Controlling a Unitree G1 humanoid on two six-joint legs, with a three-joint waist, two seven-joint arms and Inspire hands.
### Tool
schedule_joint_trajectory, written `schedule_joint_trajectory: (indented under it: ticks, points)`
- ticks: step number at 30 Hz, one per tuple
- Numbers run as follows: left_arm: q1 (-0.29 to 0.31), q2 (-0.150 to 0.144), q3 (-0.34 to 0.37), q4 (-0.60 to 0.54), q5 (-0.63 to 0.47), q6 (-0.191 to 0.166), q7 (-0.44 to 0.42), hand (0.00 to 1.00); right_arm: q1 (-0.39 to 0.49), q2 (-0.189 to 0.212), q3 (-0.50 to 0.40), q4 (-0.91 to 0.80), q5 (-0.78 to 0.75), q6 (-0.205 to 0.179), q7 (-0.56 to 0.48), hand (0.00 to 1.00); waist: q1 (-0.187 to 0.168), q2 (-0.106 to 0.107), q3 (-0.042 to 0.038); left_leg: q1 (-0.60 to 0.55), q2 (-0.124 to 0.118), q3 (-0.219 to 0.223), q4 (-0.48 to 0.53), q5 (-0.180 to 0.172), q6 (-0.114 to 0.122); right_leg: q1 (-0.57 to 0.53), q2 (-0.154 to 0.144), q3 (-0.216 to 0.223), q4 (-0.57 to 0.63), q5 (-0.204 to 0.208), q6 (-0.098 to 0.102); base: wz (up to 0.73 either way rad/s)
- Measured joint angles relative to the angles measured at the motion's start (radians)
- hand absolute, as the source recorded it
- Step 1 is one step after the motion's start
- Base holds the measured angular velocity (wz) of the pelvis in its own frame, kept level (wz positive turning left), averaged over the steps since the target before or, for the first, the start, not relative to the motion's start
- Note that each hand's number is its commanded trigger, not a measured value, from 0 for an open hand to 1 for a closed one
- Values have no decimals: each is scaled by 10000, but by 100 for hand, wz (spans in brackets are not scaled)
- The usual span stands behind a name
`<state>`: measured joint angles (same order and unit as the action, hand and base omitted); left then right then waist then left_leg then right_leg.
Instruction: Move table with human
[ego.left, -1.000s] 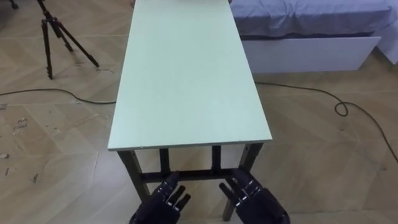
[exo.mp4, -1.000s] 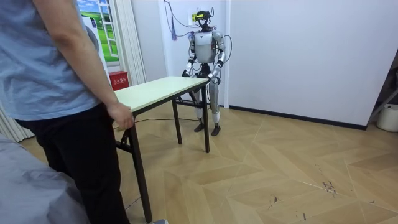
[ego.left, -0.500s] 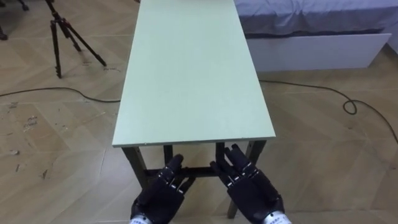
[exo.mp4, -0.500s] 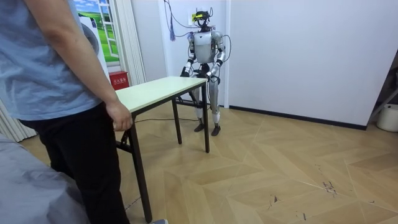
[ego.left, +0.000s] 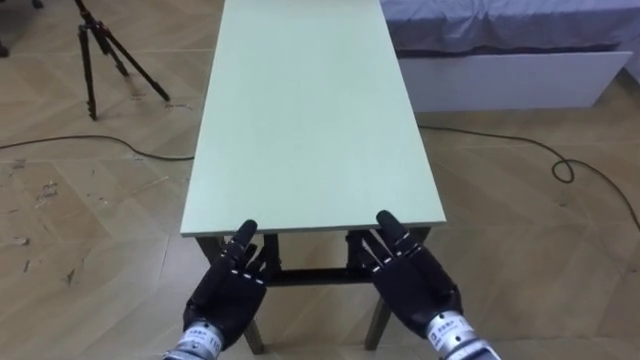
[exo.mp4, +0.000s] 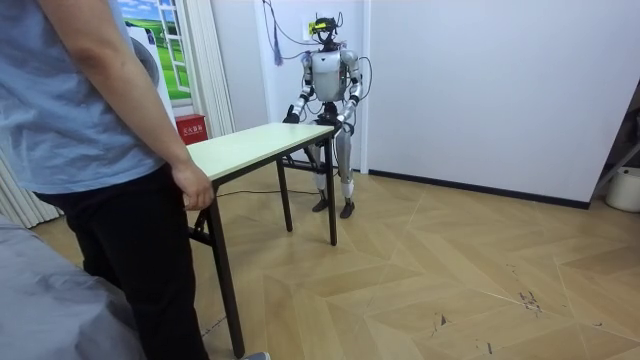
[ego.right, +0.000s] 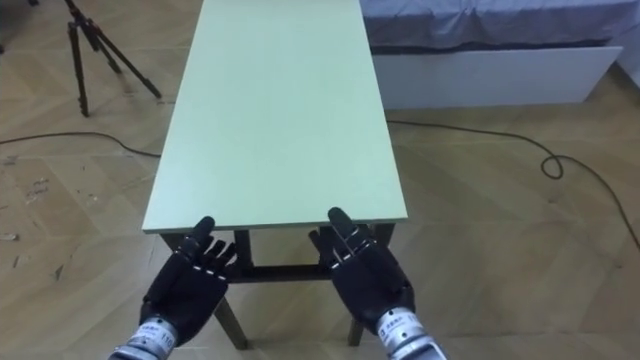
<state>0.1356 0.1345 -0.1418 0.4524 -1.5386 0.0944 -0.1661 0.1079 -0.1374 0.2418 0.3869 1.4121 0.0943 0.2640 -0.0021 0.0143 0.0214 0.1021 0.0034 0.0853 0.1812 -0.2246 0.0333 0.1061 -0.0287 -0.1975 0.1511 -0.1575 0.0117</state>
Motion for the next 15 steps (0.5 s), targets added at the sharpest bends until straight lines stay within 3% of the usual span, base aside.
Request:
schedule_joint_trajectory:
  ticks: [6,9,15]
  points:
    - [-236,-5,139,209,3,167,390,0,-300,-58,-96,620,-4,-24,-197,0,71,-3,3,56,18,-48,22,0,2,115,-18,-46,2,0,0,2]
    - [-564,-27,191,553,3,268,589,0,-589,-51,-116,1312,-14,68,-224,0,66,-3,3,53,17,-57,6,-1,1,115,-13,-70,17,1,-1,0]
    - [-604,-27,220,573,20,327,745,0,-622,-28,-269,1875,-82,315,-222,0,38,-6,0,-24,-11,-63,22,0,0,58,-6,-85,11,2,-3,0]
